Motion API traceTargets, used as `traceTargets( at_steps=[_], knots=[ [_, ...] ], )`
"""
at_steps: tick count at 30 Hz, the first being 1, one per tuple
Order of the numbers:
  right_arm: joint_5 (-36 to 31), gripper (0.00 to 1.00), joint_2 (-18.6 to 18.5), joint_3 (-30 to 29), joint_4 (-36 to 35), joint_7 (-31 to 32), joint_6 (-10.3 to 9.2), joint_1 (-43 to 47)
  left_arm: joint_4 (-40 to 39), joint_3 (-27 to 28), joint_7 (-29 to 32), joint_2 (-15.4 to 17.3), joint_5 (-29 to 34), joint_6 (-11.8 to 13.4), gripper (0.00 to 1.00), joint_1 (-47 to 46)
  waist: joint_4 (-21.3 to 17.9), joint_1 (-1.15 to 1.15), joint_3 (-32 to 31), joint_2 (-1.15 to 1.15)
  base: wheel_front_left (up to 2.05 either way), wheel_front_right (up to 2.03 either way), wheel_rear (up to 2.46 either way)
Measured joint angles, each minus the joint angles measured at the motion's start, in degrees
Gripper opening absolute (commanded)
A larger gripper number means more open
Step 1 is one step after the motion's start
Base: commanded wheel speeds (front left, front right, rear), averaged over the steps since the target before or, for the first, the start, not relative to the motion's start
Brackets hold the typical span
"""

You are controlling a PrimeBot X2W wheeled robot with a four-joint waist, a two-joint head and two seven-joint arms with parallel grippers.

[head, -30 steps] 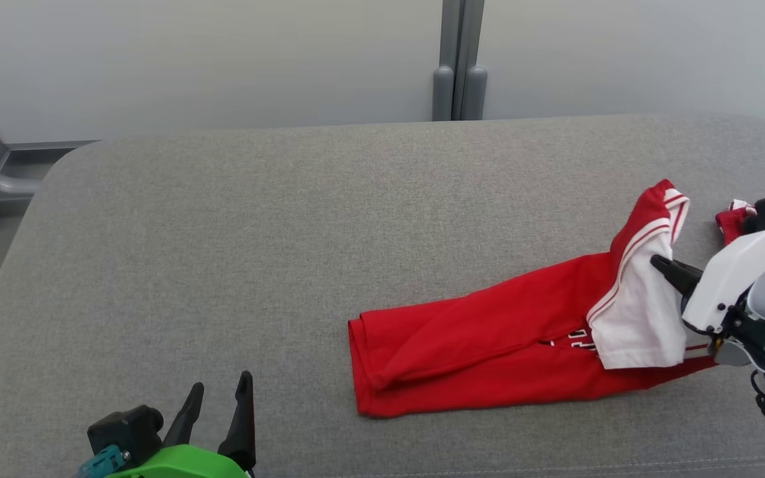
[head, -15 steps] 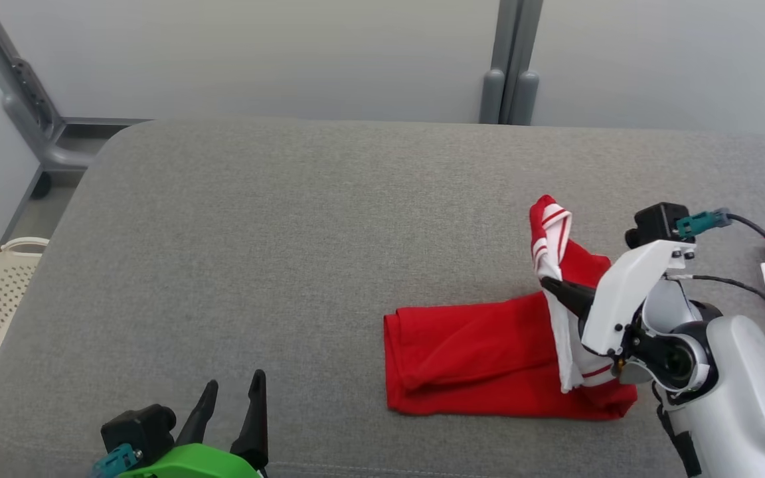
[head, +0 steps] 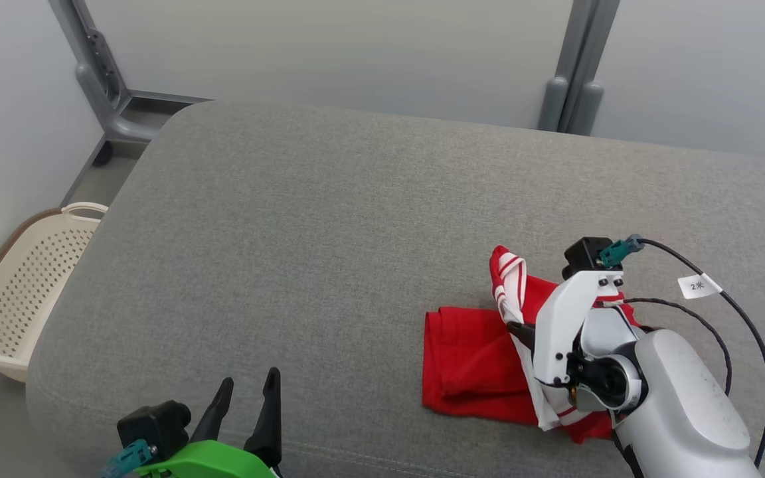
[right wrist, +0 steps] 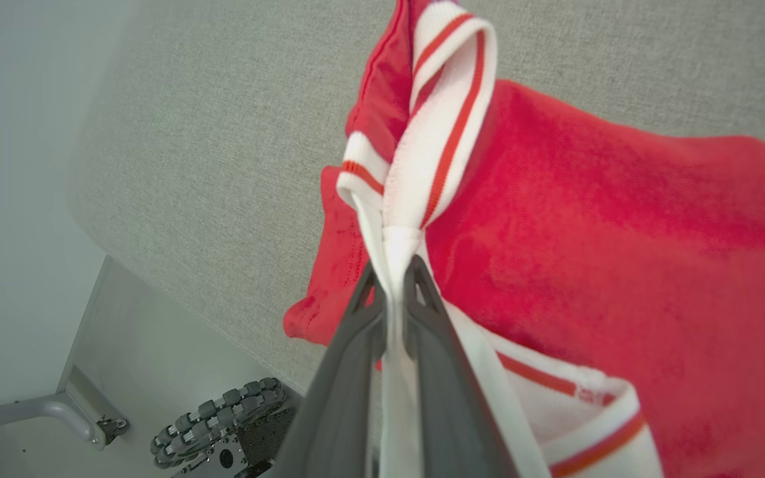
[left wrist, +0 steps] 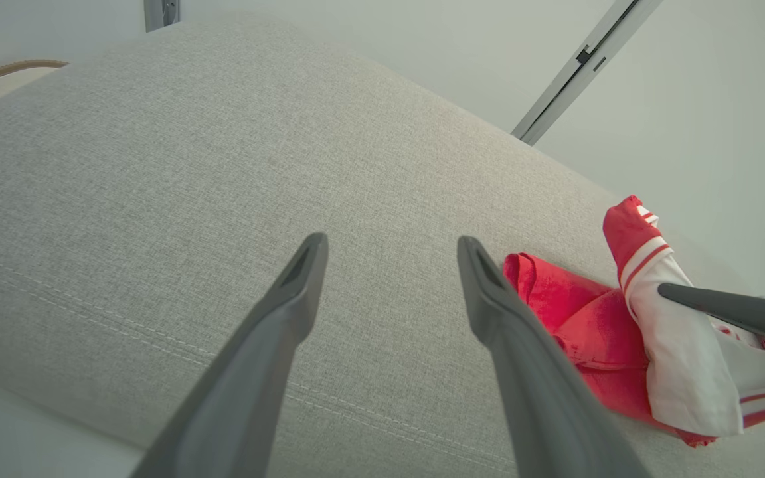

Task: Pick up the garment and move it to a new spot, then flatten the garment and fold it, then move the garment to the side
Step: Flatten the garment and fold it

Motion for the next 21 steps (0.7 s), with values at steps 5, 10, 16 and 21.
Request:
traceTargets(
  at_steps=[5,10,16,21],
  knots=[
    [-2.1,0.0,0.35,0.81,6.02,-1.57,0.0,-2.25,0.78,-0.3,-0.08,-0.31,0.0,-0.52,1.0,-0.8,1.66,0.0,0.09,0.0,0.0,0.0,0.0],
    [-1.69,0.0,0.37,3.3,10.76,-3.63,0.0,-5.05,1.4,-0.65,-0.08,-0.68,-0.01,-0.96,1.0,-1.17,3.12,0.0,0.11,0.0,0.0,0.0,0.0],
    [-2.04,0.0,0.41,5.45,16.79,-5.89,0.0,-8.23,2.01,-1.33,0.12,-1.29,-0.01,-1.44,1.0,-1.49,4.73,0.0,-0.08,0.0,0.0,0.0,0.0],
    [-1.89,1.0,0.43,5.64,21.39,-7.68,0.0,-10.92,2.45,-1.38,0.13,-1.34,-0.01,-1.45,1.0,-1.57,5.39,0.0,-0.59,0.0,0.0,0.0,0.0]
  ],
)
